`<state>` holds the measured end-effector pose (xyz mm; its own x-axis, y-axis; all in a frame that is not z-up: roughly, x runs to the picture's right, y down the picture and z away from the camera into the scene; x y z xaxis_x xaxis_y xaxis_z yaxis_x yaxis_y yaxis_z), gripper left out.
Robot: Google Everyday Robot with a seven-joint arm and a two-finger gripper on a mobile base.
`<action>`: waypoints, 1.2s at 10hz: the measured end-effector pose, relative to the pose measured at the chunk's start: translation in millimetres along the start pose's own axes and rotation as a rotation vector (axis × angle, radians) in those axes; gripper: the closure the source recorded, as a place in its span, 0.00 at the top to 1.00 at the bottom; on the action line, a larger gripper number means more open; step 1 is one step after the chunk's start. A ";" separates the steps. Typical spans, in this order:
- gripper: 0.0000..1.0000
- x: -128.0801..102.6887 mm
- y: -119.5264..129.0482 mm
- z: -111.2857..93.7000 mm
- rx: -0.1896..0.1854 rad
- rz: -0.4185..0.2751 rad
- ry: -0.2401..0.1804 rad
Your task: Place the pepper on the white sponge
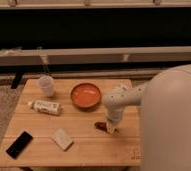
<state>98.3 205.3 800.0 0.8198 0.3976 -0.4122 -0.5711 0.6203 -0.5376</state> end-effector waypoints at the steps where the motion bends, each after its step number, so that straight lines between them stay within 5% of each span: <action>1: 0.00 -2.4 3.7 -3.0 -0.001 -0.014 0.005; 6: 0.00 -12.0 25.2 -26.3 -0.003 -0.070 0.022; 12: 0.00 -80.0 98.4 -68.6 0.016 -0.265 0.076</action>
<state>-26.4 188.2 729.6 0.9347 0.1687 -0.3129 -0.3359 0.7069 -0.6224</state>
